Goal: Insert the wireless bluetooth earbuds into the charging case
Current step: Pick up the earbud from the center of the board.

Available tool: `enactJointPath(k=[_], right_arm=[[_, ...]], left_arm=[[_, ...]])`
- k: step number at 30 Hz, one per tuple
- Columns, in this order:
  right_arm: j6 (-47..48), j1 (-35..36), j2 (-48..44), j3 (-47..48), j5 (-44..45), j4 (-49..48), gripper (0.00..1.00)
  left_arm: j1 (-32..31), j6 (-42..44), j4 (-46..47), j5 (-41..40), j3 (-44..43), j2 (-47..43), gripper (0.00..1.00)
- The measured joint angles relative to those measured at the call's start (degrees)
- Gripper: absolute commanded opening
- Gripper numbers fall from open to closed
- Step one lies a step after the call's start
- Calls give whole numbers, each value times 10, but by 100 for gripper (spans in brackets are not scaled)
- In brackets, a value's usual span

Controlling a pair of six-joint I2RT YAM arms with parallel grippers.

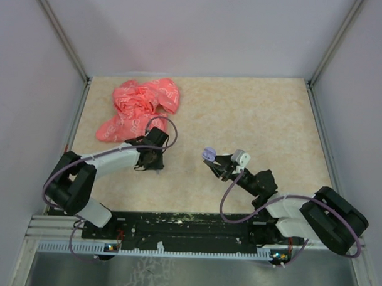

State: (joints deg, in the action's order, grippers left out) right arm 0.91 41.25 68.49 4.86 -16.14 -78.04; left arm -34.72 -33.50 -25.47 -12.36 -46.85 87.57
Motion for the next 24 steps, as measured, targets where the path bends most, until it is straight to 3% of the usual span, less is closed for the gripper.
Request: enactJointPath(k=[11,24], right_arm=[[0,0,3,0,0,0,0],[0,0,3,0,0,1,0]], left_arm=[[-40,2,-47,-31,-44,42,31],[-57,-1,-66,-52,-60,54,11]])
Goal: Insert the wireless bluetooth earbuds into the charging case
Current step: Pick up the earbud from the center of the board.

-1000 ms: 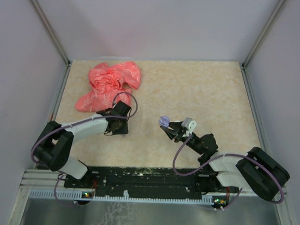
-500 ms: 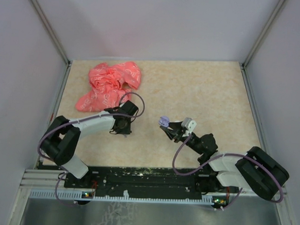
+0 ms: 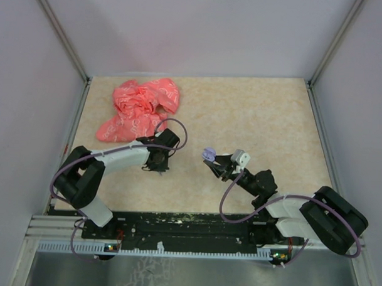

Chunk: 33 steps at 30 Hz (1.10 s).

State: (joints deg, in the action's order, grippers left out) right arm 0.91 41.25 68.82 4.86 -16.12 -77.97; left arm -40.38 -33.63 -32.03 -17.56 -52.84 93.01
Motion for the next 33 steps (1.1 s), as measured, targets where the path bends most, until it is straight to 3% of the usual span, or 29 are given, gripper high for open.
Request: enactJointPath(k=[5,18,26,33], right_arm=[[0,0,0,0,0,0,0],[1,0,-1,0,0,0,0],[0,0,-2,0,2,3,0],[0,3,-6,0,6,14,0]], left_arm=[[-5,1,-8,-1,0,-14,0],[-99,27,48,-77,0,-194,0],[-161,117,205,-102,40,-276,0],[-236,237,368,-103,64,-282,0]])
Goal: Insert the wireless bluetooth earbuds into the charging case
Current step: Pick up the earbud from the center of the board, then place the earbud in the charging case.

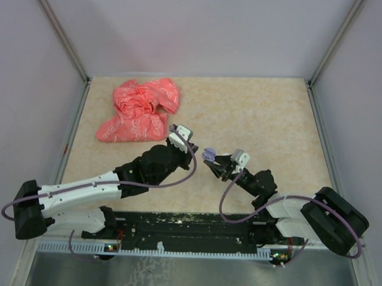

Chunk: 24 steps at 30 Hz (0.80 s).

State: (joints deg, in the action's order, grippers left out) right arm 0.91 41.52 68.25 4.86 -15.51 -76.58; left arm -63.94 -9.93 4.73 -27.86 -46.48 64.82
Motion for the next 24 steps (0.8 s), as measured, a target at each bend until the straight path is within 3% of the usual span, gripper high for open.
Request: enactJointPath(k=[13,24], right_arm=[[0,0,-2,0,9,0,0],[-3,0,-5,0,9,-1,0]], left_arm=[[-72,176,253,6,29,61,0],[-80,230,390,27,100,81,0]])
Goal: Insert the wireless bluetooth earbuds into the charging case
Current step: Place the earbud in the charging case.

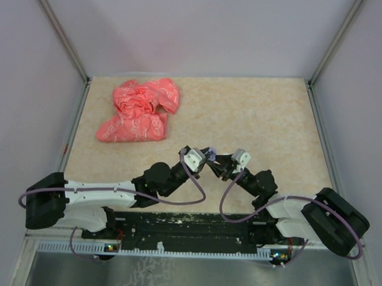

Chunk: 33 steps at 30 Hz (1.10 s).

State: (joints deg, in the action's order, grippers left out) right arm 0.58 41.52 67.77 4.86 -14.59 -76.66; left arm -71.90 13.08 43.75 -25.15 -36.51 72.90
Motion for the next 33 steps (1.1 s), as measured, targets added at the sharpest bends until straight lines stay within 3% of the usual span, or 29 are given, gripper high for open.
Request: enactJointPath(k=[12,33], right_arm=[[-6,0,0,0,0,0,0],[-8,0,-2,0,2,1,0]], left_arm=[[0,5,60,21,26,17,0],[0,18,72,5,37,34,0]])
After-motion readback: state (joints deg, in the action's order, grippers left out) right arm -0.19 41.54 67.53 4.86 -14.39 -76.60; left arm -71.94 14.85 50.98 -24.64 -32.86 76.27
